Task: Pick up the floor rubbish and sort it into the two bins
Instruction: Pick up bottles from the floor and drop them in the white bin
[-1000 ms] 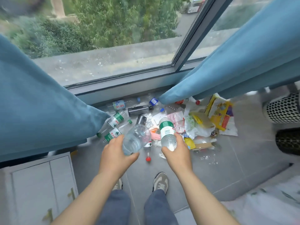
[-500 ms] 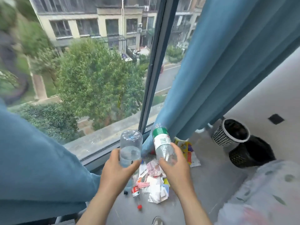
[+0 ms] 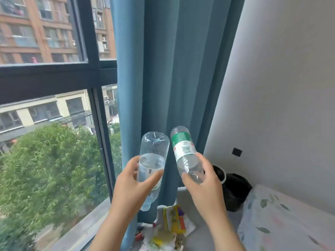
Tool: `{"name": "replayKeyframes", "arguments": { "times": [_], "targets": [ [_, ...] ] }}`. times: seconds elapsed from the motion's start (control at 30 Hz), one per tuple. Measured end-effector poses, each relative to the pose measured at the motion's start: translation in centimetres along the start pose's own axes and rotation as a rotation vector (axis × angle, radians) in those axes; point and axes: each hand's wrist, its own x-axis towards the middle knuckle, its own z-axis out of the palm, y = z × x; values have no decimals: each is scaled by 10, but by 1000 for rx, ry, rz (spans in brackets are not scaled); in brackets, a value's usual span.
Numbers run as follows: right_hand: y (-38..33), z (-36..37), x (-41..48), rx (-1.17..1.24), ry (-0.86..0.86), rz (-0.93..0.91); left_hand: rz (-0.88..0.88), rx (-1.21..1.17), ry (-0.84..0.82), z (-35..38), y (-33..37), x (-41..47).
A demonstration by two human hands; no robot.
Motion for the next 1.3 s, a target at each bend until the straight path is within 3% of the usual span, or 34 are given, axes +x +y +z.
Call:
{"name": "replayKeyframes", "arguments": {
  "times": [0.23,0.5,0.83,1.3],
  "targets": [
    [7,-110,33,-19,124,-30,89,-59,-105,98,61,3],
    [50,-186,67,-88,241,38,107,-19,-214,187,68,28],
    [107,-220,145,-173,317,164,15,-3,-305,274,43,109],
    [158,-223,267,-271,274,260,-39,81,-402,357,18,233]
  ]
}}
